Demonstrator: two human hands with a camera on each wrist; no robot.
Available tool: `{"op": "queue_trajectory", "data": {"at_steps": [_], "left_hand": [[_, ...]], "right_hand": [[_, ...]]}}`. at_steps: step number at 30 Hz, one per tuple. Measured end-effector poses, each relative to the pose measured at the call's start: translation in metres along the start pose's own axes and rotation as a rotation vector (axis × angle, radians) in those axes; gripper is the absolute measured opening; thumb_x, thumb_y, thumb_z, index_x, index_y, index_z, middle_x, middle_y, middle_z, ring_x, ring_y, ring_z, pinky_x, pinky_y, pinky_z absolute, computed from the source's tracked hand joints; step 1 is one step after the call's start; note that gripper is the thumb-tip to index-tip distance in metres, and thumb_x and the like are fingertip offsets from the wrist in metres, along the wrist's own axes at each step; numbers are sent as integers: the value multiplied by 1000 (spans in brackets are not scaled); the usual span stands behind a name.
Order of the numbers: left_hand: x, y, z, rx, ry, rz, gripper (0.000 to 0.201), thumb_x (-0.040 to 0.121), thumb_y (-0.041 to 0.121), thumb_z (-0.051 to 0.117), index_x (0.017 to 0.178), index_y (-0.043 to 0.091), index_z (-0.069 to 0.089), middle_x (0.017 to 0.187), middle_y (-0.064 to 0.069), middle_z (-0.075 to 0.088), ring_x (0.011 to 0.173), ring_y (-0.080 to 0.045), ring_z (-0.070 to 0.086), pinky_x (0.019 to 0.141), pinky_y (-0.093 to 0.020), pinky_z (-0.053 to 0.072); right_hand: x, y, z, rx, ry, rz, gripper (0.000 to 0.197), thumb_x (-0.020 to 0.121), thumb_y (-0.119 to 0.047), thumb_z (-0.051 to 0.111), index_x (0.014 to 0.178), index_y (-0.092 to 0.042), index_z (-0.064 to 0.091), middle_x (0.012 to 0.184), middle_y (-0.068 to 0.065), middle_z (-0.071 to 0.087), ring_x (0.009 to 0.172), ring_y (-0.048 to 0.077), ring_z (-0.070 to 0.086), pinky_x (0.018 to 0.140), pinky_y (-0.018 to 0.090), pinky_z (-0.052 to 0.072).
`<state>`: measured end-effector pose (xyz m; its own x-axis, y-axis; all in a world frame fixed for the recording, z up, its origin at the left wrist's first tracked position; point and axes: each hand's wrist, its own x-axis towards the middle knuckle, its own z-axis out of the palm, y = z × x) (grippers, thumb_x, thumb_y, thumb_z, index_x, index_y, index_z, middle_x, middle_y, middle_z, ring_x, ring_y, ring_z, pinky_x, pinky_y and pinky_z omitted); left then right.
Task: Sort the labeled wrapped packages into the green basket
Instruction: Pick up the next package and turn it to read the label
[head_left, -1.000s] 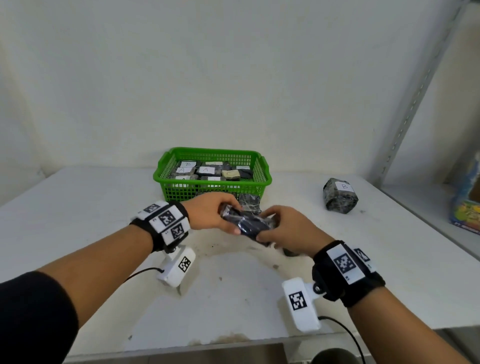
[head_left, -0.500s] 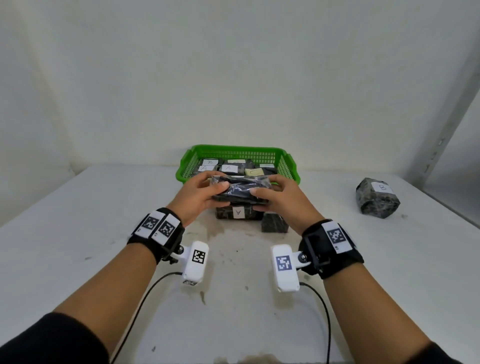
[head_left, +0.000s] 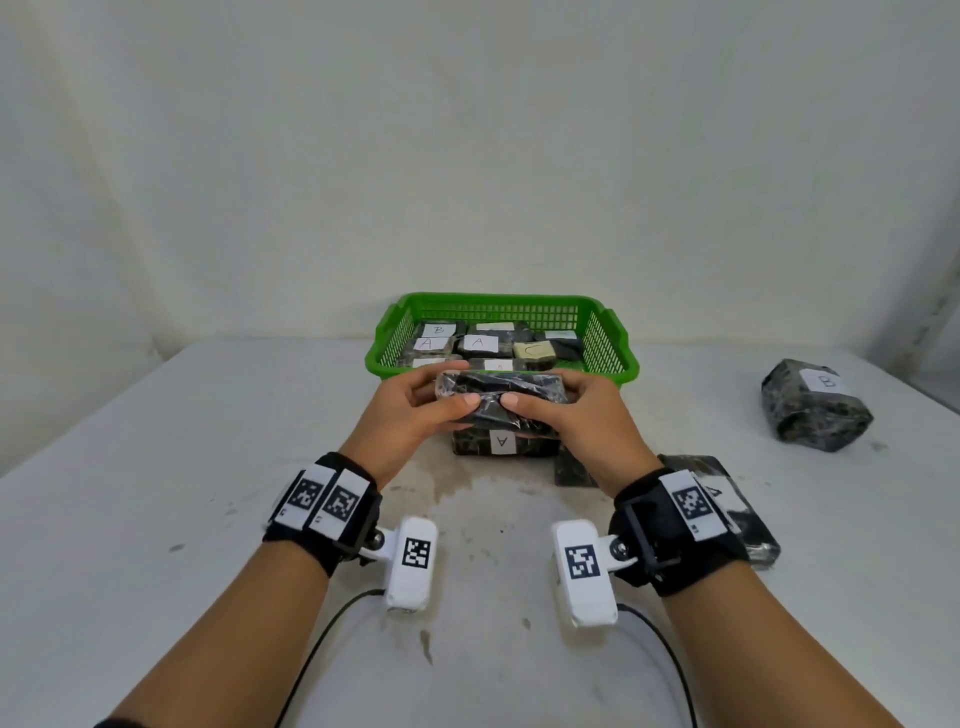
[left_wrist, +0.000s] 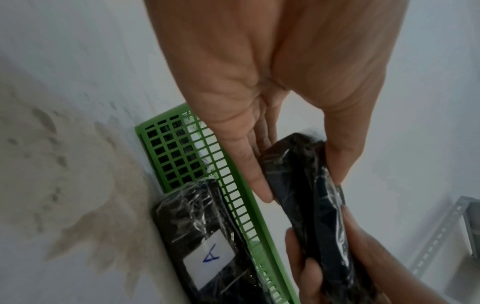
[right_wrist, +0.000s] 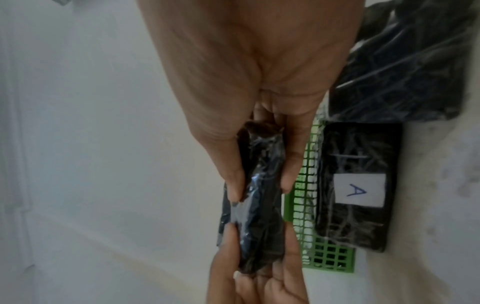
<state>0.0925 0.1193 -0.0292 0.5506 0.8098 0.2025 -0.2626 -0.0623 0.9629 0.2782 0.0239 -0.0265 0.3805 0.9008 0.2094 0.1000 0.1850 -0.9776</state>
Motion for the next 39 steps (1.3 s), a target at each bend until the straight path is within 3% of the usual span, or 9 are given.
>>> {"op": "queue_trajectory", "data": {"at_steps": [3, 9, 12, 16, 21, 24, 27, 31, 39], "left_hand": [[1, 0, -2, -6, 16, 45, 56, 73, 12, 75, 126, 4, 61, 116, -17, 71, 106, -33, 69, 90, -42, 58], [-1, 3, -7, -54, 62, 102, 53, 76, 13, 73, 126, 1, 61, 115, -20, 71, 105, -34, 69, 89, -44, 57], [-2, 2, -5, -98, 54, 74, 51, 77, 10, 71, 124, -4, 60, 115, -22, 70, 105, -35, 69, 87, -42, 58], [-5, -1, -2, -68, 46, 60, 45, 81, 5, 69, 124, -5, 60, 115, -23, 69, 104, -34, 69, 84, -39, 59], [-10, 1, 2, 6, 13, 89, 52, 73, 15, 75, 122, 1, 63, 114, -18, 71, 103, -28, 70, 86, -42, 59], [-11, 1, 2, 27, 33, 93, 45, 74, 12, 75, 118, 4, 66, 110, -17, 72, 99, -27, 71, 87, -44, 58], [-10, 1, -2, 5, 71, 104, 35, 81, 3, 74, 115, 5, 67, 107, -17, 73, 97, -28, 72, 87, -45, 58], [-12, 2, -2, -82, 24, 63, 48, 81, 10, 74, 123, -8, 58, 116, -24, 68, 100, -28, 71, 81, -36, 61], [-13, 1, -2, -4, 2, 78, 61, 70, 11, 81, 126, 2, 60, 120, -20, 68, 109, -33, 68, 90, -44, 57]], "right_hand": [[7, -9, 0, -29, -11, -46, 30, 79, -16, 90, 105, -6, 80, 99, 5, 82, 92, 24, 80, 90, 41, 63], [7, -9, 2, 119, -139, -37, 30, 90, -5, 77, 119, 1, 72, 113, 13, 79, 104, 28, 77, 87, 41, 65], [6, -6, 1, 33, -101, -83, 24, 91, -10, 79, 112, -1, 75, 108, 12, 80, 101, 30, 78, 89, 45, 64], [-1, -8, 2, 90, -87, -55, 30, 86, -5, 81, 114, 3, 73, 108, 15, 80, 99, 31, 78, 79, 38, 66], [-8, -6, 8, 79, -28, -77, 30, 78, -8, 88, 104, 0, 77, 98, 12, 82, 87, 33, 79, 69, 34, 67], [-10, -6, 8, 85, -34, -79, 28, 79, -7, 88, 104, -1, 78, 98, 13, 81, 86, 31, 80, 71, 35, 67], [-10, -9, 4, 114, -112, -59, 34, 84, -4, 83, 116, 0, 73, 109, 13, 80, 96, 28, 79, 78, 36, 66], [-10, -10, -7, 93, -129, -87, 33, 88, -3, 78, 120, -2, 72, 111, 8, 80, 102, 23, 78, 82, 33, 65], [-14, -4, -3, 64, -63, -115, 31, 86, -9, 83, 114, -1, 73, 111, 12, 79, 100, 26, 78, 83, 45, 65]]}}
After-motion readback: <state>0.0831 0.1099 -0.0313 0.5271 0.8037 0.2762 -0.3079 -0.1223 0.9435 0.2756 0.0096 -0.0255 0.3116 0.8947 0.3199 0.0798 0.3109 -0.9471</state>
